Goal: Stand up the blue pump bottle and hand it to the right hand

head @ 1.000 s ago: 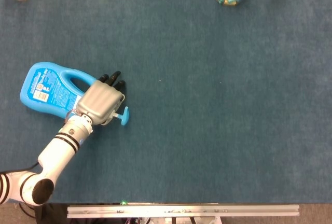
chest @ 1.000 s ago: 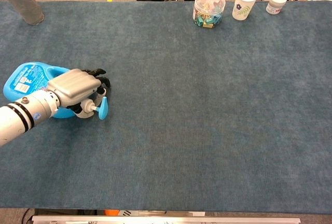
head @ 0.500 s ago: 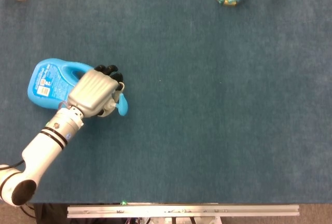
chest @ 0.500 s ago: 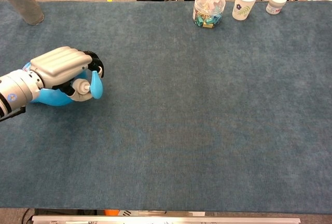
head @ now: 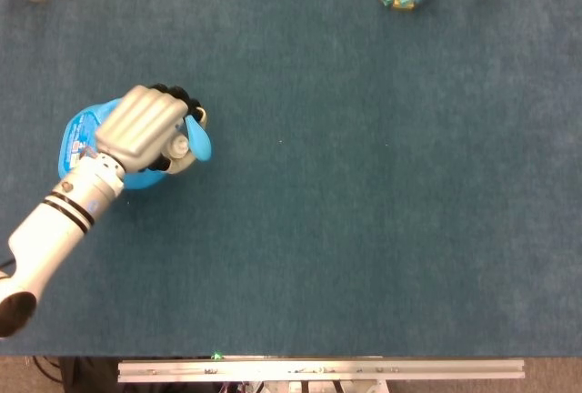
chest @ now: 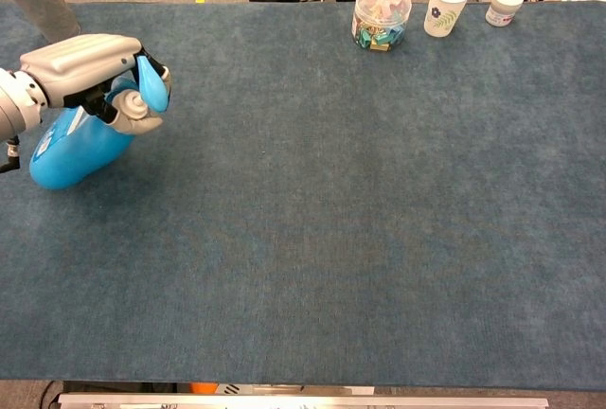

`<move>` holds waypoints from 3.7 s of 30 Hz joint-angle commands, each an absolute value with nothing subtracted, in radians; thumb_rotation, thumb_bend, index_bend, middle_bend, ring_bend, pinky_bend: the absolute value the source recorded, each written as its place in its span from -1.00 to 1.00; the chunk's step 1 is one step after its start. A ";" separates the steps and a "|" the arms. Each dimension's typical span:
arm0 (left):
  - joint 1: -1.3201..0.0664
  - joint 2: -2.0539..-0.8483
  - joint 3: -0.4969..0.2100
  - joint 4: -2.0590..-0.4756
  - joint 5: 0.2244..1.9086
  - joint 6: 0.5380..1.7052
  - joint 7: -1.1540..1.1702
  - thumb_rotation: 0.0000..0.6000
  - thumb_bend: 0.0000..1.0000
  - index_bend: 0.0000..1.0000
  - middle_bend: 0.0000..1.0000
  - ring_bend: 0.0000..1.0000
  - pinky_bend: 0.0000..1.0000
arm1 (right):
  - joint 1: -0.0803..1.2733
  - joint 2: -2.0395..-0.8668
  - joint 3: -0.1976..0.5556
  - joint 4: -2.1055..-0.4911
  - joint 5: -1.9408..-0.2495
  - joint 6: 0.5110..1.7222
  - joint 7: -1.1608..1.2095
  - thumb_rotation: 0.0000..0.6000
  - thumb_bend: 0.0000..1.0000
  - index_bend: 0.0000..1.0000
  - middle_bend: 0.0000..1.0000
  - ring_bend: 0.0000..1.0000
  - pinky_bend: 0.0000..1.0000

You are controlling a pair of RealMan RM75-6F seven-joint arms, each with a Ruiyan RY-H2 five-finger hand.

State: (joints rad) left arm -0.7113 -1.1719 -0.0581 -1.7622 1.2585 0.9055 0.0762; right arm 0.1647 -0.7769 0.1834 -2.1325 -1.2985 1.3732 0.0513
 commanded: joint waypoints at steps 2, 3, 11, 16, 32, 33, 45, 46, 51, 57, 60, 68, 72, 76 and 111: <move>-0.720 -1.117 -0.087 -1.754 1.273 0.855 -0.047 1.00 -0.24 0.57 -0.03 -0.33 -0.23 | 0.178 -0.771 0.188 -2.135 -1.293 1.354 0.057 1.00 -0.61 -0.49 -0.39 -0.59 -0.47; -0.721 -1.110 -0.091 -1.752 1.277 0.848 -0.071 1.00 -0.24 0.57 -0.03 -0.33 -0.23 | 0.181 -0.769 0.189 -2.136 -1.293 1.351 0.058 1.00 -0.61 -0.49 -0.39 -0.59 -0.47; -0.741 -1.037 -0.116 -1.737 1.364 0.757 -0.348 1.00 -0.24 0.57 -0.03 -0.33 -0.23 | 0.217 -0.746 0.201 -2.150 -1.295 1.298 0.075 1.00 -0.61 -0.49 -0.39 -0.59 -0.47; -0.743 -0.997 -0.129 -1.725 1.433 0.756 -0.517 1.00 -0.24 0.56 -0.05 -0.33 -0.22 | 0.241 -0.731 0.210 -2.163 -1.307 1.270 0.089 1.00 -0.61 -0.49 -0.39 -0.59 -0.47; -0.780 -1.014 -0.067 -1.596 1.685 0.851 -1.064 1.00 -0.24 0.50 -0.08 -0.37 -0.22 | 0.260 -0.718 0.204 -2.166 -1.294 1.243 0.101 1.00 -0.61 -0.49 -0.39 -0.59 -0.47; -0.782 -1.023 -0.066 -1.583 1.687 0.862 -1.084 1.00 -0.24 0.50 -0.08 -0.37 -0.22 | 0.259 -0.716 0.203 -2.167 -1.292 1.244 0.102 1.00 -0.61 -0.49 -0.39 -0.59 -0.47; -0.810 -1.135 -0.075 -1.449 1.654 0.962 -1.395 1.00 -0.24 0.43 -0.13 -0.42 -0.29 | 0.244 -0.707 0.193 -2.161 -1.280 1.262 0.113 1.00 -0.61 -0.49 -0.39 -0.59 -0.47; -0.810 -1.147 -0.078 -1.434 1.646 0.969 -1.412 1.00 -0.24 0.43 -0.13 -0.42 -0.30 | 0.242 -0.707 0.192 -2.160 -1.279 1.264 0.111 1.00 -0.61 -0.49 -0.39 -0.59 -0.47; -0.805 -1.196 -0.083 -1.372 1.623 1.001 -1.419 1.00 -0.24 0.43 -0.13 -0.43 -0.31 | 0.234 -0.700 0.189 -2.160 -1.278 1.275 0.116 1.00 -0.61 -0.49 -0.39 -0.59 -0.47; -0.783 -1.238 -0.093 -1.338 1.593 1.047 -1.334 1.00 -0.24 0.43 -0.13 -0.44 -0.32 | 0.233 -0.698 0.187 -2.158 -1.279 1.275 0.123 1.00 -0.61 -0.49 -0.39 -0.59 -0.47; -0.764 -1.261 -0.103 -1.332 1.565 1.075 -1.274 1.00 -0.24 0.43 -0.13 -0.44 -0.32 | 0.235 -0.701 0.187 -2.155 -1.278 1.272 0.125 1.00 -0.61 -0.49 -0.39 -0.59 -0.47; -0.718 -1.301 -0.109 -1.320 1.527 1.128 -1.176 1.00 -0.24 0.41 -0.14 -0.46 -0.33 | 0.239 -0.709 0.184 -2.149 -1.274 1.263 0.121 1.00 -0.61 -0.49 -0.39 -0.59 -0.47; -0.702 -1.316 -0.111 -1.317 1.519 1.144 -1.173 1.00 -0.24 0.38 -0.14 -0.48 -0.34 | 0.241 -0.711 0.183 -2.150 -1.273 1.262 0.118 1.00 -0.61 -0.49 -0.39 -0.59 -0.47; -0.690 -1.339 -0.115 -1.297 1.518 1.163 -1.186 1.00 -0.24 0.37 -0.15 -0.49 -0.35 | 0.240 -0.711 0.182 -2.153 -1.273 1.264 0.116 1.00 -0.61 -0.49 -0.39 -0.59 -0.47; -0.729 -1.211 -0.086 -1.420 1.556 1.046 -1.066 0.57 -0.45 -1.00 -1.00 -1.00 -0.70 | 0.236 -0.714 0.179 -2.136 -1.280 1.266 0.148 1.00 -0.61 -0.49 -0.39 -0.59 -0.47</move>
